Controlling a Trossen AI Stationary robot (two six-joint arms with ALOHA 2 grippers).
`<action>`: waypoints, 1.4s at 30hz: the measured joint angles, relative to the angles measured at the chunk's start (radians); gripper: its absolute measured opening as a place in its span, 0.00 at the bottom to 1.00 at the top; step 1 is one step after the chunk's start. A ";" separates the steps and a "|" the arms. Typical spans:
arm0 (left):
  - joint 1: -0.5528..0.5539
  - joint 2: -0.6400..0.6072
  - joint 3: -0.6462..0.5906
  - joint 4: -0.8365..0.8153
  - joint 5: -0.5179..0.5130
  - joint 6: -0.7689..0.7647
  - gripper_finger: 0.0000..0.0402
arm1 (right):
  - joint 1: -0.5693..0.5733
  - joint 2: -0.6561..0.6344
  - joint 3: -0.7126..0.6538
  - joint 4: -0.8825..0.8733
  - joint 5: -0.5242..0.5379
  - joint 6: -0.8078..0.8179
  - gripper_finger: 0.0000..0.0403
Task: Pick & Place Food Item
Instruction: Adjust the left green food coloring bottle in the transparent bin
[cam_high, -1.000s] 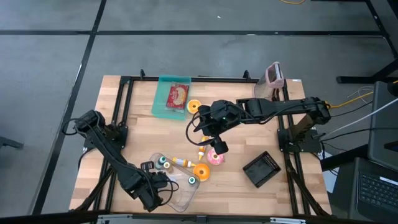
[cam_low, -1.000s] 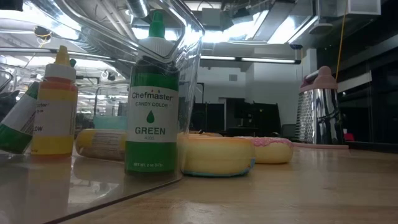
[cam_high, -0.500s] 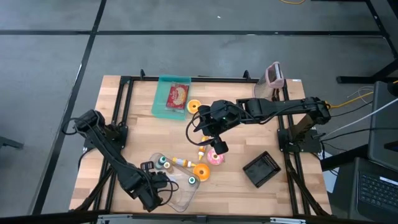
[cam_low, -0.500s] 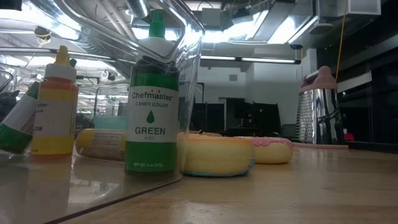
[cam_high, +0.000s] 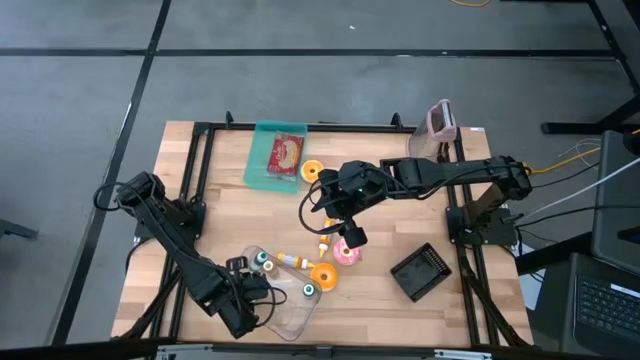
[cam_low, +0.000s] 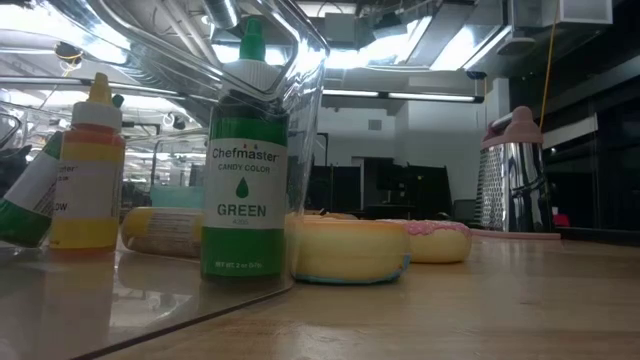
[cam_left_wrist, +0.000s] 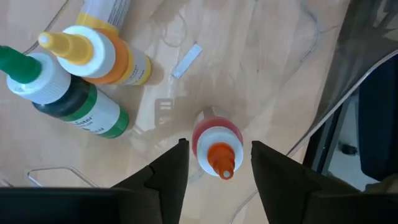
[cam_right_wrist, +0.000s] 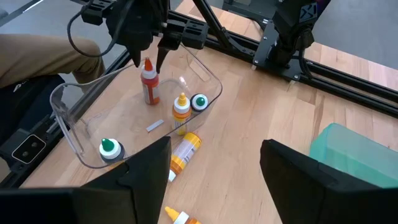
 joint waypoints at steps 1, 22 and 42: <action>0.000 0.000 0.000 0.000 -0.001 0.000 0.42 | 0.000 0.000 0.000 0.000 0.000 0.000 0.61; 0.083 -0.011 0.174 -0.450 -0.425 0.088 0.18 | 0.000 0.000 0.000 0.004 0.000 -0.002 0.61; 0.281 -0.035 0.125 -0.234 -0.149 0.495 0.01 | 0.000 0.000 0.000 0.006 0.000 -0.015 0.61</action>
